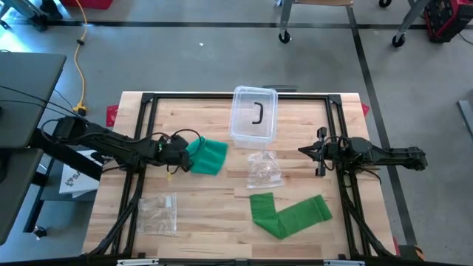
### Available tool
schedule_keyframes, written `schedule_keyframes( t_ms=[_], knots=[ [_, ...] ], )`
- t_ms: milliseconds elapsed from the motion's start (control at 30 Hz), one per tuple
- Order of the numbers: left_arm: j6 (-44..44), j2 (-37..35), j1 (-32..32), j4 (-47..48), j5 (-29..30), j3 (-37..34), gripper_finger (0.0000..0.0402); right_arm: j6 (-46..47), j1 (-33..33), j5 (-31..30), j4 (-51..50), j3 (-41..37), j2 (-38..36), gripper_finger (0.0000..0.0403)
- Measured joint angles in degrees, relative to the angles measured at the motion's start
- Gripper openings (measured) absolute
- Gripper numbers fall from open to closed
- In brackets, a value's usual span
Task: Roll bandage
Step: Roll the blue bandage
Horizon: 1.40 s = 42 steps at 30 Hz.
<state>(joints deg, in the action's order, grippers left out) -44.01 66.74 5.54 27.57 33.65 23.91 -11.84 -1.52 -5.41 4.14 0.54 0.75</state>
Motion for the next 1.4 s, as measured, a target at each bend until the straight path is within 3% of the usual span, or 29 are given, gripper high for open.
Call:
schedule_keyframes(
  t_ms=[267, 533, 767, 900, 1133, 1267, 1400],
  knots=[
    [6.19, 0.02, 0.27, -21.98, 4.54, -8.48, 0.0010, 0.80, 0.01, 0.00, -0.01, 0.00, 0.00, 0.0000],
    [11.96, -1.15, 0.27, -32.11, 7.21, -9.58, 0.0002, 1.73, 0.02, 0.09, 0.00, 0.00, 0.00, 0.0000],
    [20.33, -6.59, 2.28, -30.20, 7.24, -3.73, 0.0001, 21.36, 0.00, 2.44, 1.03, 0.00, -0.02, 0.0000],
    [26.24, -10.52, 4.85, -21.59, 9.16, 4.09, 0.0001, 27.66, 0.00, 2.46, 4.81, 0.02, 0.00, 0.0000],
    [32.14, -13.23, 10.87, -3.12, 13.77, 20.96, 0.0000, 25.14, -0.02, 12.64, 17.13, 0.01, 0.05, 0.0000],
    [36.20, -12.43, 14.41, -2.24, 14.14, 27.71, 0.0000, 23.40, -0.22, 15.79, 24.23, 0.01, 2.83, 0.0000],
    [40.32, -10.35, 17.94, -2.18, 15.79, 32.97, 0.0000, 22.01, -2.12, 15.52, 31.47, 0.00, 10.68, 0.0000]
  ],
)
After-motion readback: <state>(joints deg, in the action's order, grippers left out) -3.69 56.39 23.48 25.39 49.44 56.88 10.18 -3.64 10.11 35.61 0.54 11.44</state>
